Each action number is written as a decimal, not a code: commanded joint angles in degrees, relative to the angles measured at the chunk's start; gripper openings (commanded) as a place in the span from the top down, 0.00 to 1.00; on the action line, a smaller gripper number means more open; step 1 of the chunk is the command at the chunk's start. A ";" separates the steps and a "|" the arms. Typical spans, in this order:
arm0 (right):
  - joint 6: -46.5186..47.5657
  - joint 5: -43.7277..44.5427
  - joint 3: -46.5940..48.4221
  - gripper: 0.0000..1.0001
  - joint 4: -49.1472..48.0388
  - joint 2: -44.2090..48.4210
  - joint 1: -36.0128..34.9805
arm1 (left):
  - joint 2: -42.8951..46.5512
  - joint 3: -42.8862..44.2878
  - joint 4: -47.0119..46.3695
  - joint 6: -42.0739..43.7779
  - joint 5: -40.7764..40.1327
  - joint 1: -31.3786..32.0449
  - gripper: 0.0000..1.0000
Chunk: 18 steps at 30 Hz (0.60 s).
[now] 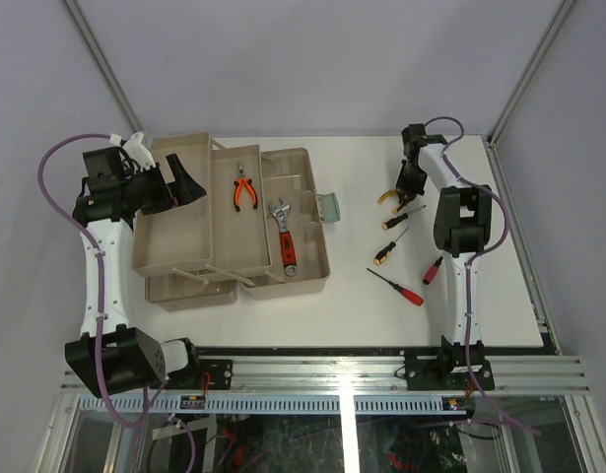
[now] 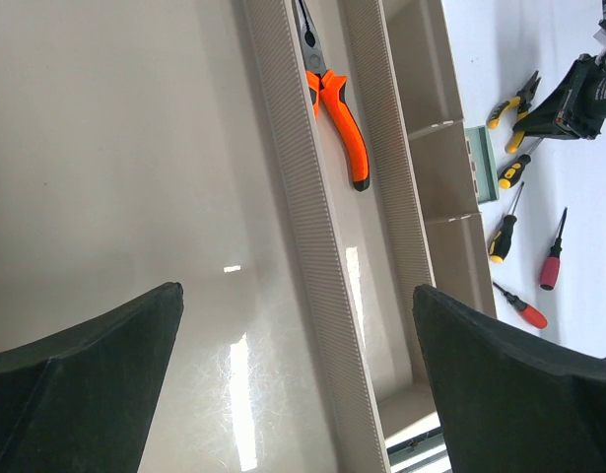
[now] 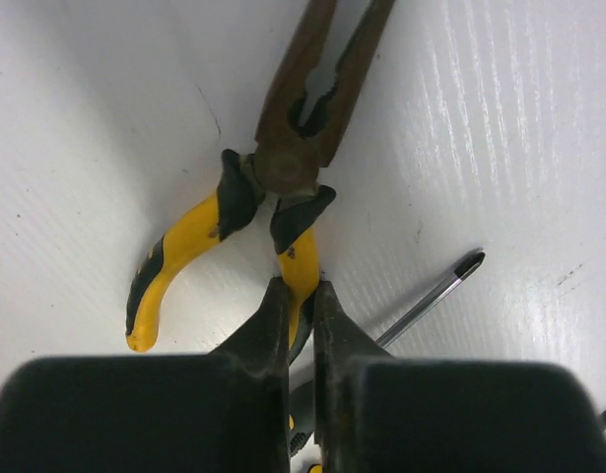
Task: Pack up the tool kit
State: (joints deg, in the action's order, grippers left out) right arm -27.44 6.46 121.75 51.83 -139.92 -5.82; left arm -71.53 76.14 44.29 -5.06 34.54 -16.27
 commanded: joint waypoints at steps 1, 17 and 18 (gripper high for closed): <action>1.19 -1.50 -0.10 1.00 2.73 -0.35 0.49 | 0.14 1.96 0.30 0.81 -0.20 -0.21 0.00; 2.58 -7.84 13.08 1.00 2.10 19.52 -0.08 | -0.76 2.16 0.01 1.00 0.51 -0.17 0.00; 2.99 -9.24 12.85 1.00 1.12 20.95 -0.82 | -0.75 2.08 -0.13 0.94 0.49 -0.20 0.00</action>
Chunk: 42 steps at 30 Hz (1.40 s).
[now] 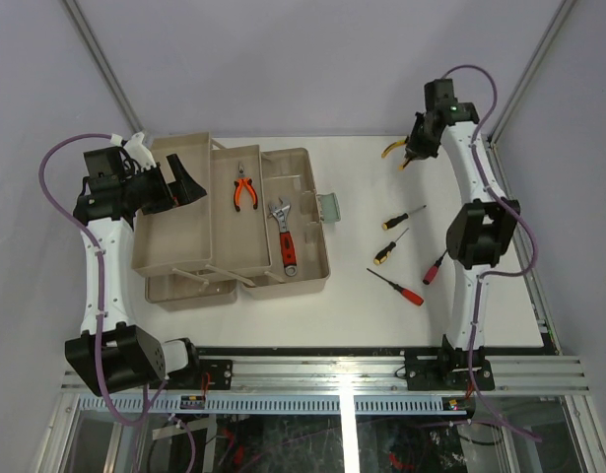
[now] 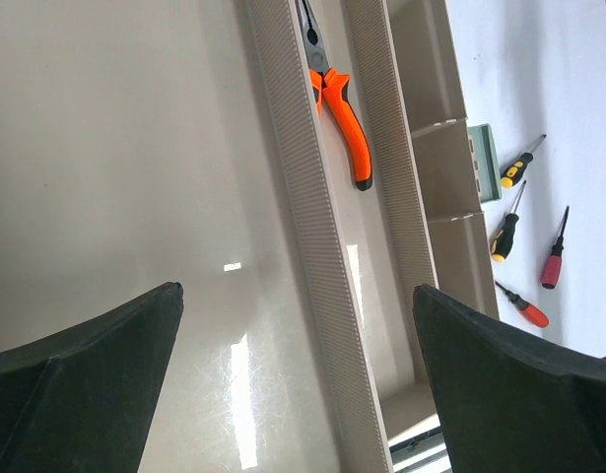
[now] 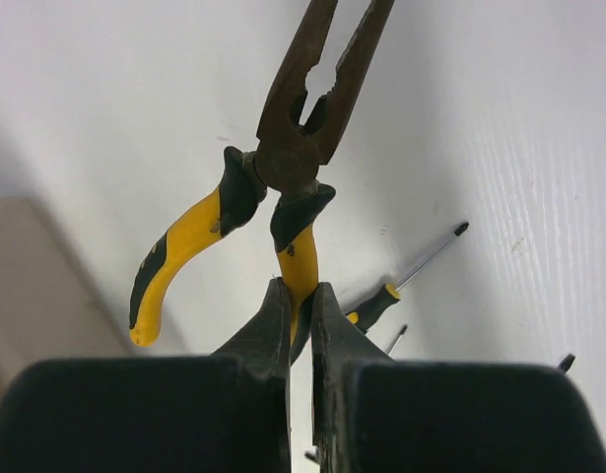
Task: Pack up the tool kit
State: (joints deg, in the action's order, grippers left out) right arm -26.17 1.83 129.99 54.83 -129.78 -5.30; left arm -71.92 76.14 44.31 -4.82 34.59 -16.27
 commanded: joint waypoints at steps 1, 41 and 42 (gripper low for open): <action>2.20 -5.74 4.35 1.00 -2.70 12.00 -2.42 | -0.38 1.94 -0.24 0.62 0.50 -0.18 0.00; 14.47 -14.57 11.78 1.00 -4.54 -3.43 -50.97 | -0.44 1.64 -0.60 0.07 1.29 -0.25 0.00; 14.33 -14.65 11.85 1.00 -4.78 -3.87 -50.95 | -0.42 1.51 -0.61 0.12 1.27 -0.21 0.00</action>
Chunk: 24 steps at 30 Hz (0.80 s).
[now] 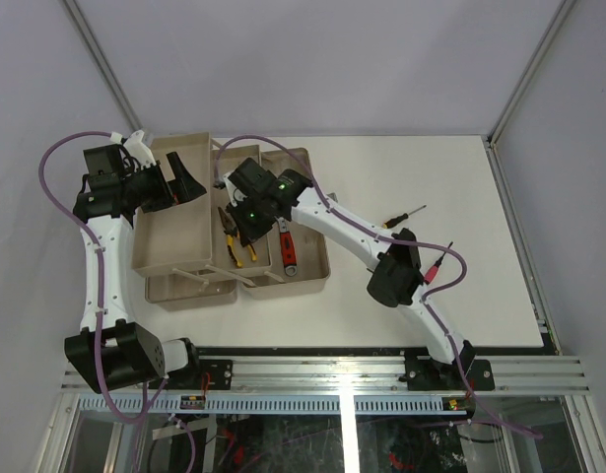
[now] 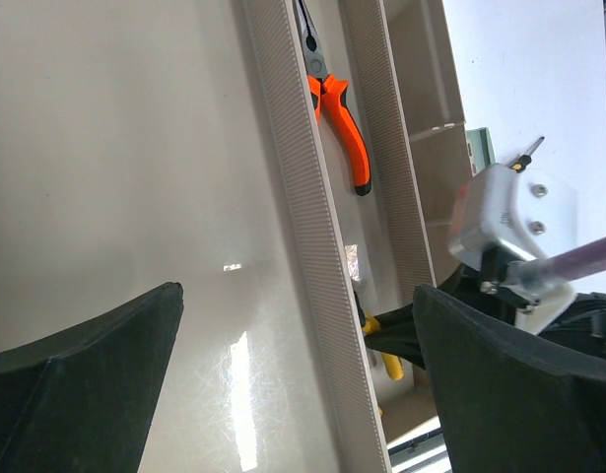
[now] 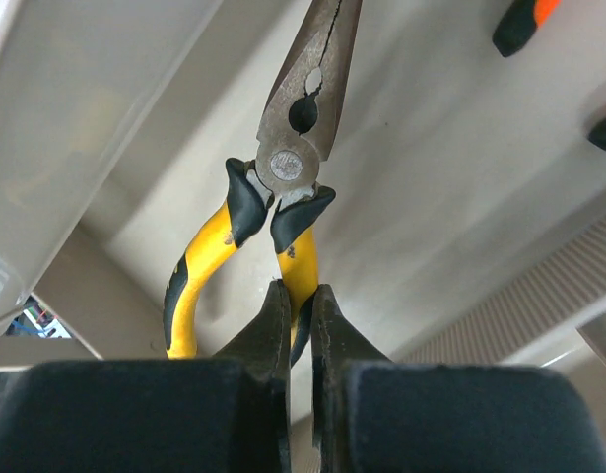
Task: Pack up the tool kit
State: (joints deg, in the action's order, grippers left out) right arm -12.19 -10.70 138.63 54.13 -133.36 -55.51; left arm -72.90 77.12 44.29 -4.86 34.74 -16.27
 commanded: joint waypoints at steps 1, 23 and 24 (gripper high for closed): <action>0.36 -2.11 3.37 1.00 -4.10 -0.69 -0.82 | 0.72 0.45 -0.60 0.18 1.16 -0.25 0.00; 0.50 10.97 4.15 0.48 -8.47 7.00 -0.84 | 0.93 0.50 -0.57 0.28 0.92 -0.18 0.00; 0.69 13.49 3.43 0.46 -9.50 9.13 -0.40 | 0.88 0.42 -0.53 0.28 0.93 -0.21 0.00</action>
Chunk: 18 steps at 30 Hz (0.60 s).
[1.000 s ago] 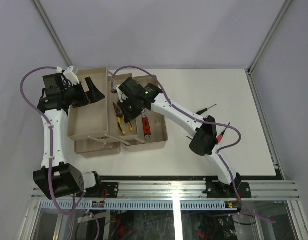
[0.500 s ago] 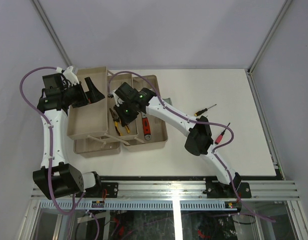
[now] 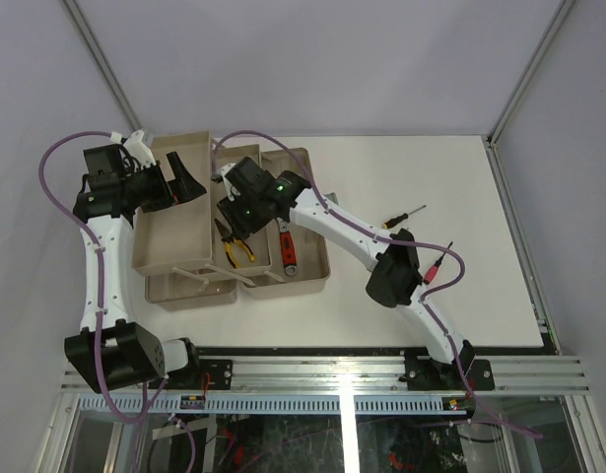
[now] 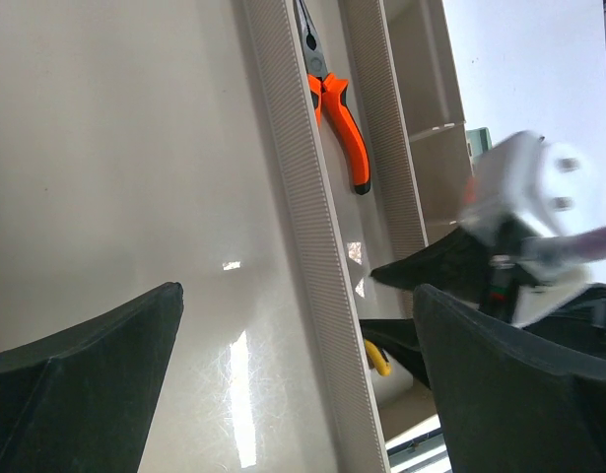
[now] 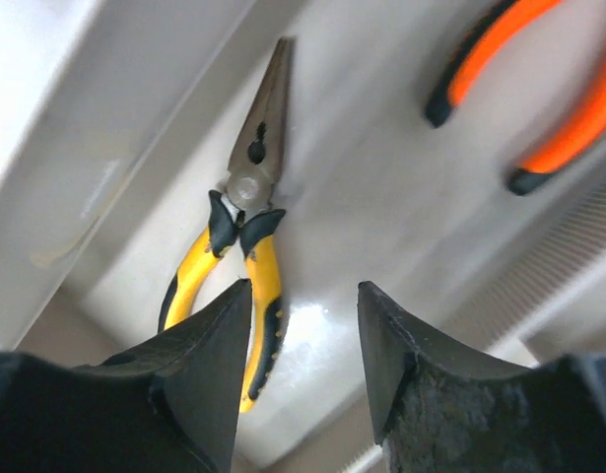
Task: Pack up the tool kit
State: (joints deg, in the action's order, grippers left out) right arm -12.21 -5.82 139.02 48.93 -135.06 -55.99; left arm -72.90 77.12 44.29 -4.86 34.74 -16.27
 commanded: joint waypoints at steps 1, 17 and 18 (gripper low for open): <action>0.77 11.22 1.83 0.45 -5.30 13.12 0.89 | 0.92 0.36 -0.59 0.26 1.09 -0.23 0.00; -16.97 9.59 -22.52 0.45 3.65 21.34 46.63 | 0.96 0.86 -0.53 -0.06 2.03 -0.19 0.00; -18.28 8.57 -25.72 0.47 1.99 21.55 48.41 | 1.08 0.84 -0.55 -0.15 2.01 -0.20 0.00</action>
State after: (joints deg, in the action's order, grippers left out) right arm -23.83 9.26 123.46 49.39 -112.14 -10.44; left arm -72.90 77.12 44.29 -4.86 35.62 -16.27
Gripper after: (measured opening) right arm 0.556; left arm 0.996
